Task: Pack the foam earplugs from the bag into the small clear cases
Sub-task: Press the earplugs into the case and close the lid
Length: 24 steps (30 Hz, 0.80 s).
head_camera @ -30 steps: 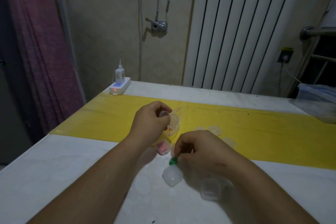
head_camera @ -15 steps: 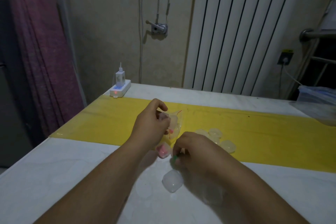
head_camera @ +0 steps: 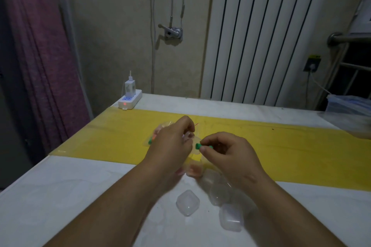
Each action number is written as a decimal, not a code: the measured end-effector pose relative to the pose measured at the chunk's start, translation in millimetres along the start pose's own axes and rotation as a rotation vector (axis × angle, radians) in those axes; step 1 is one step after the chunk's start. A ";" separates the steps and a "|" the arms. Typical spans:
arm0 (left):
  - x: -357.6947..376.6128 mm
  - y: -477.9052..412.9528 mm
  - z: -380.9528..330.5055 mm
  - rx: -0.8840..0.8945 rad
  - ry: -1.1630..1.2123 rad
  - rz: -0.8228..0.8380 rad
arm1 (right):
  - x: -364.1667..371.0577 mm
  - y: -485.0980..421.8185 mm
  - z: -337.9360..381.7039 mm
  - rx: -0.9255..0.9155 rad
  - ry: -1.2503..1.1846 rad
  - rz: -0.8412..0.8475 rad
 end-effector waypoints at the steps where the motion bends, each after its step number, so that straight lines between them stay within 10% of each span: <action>1: 0.2 0.3 -0.7 -0.019 0.094 0.018 | 0.9 -0.9 -1.2 -0.007 0.064 -0.012; 9: 5.9 2.1 2.6 -0.184 0.733 0.142 | -7.0 -3.6 -15.5 0.106 0.047 -0.124; 24: 9.8 0.8 5.6 -0.185 0.719 0.116 | -2.8 -4.9 -4.1 -0.081 0.271 -0.100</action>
Point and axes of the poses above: each hand's wrist, its own y-axis away from the middle knuckle, its own x-axis out of the palm, z = x × y, the point moved 4 cm from there along -y, towards the middle knuckle, and after that the axes turned 5 degrees about z, right-handed, at the moved point
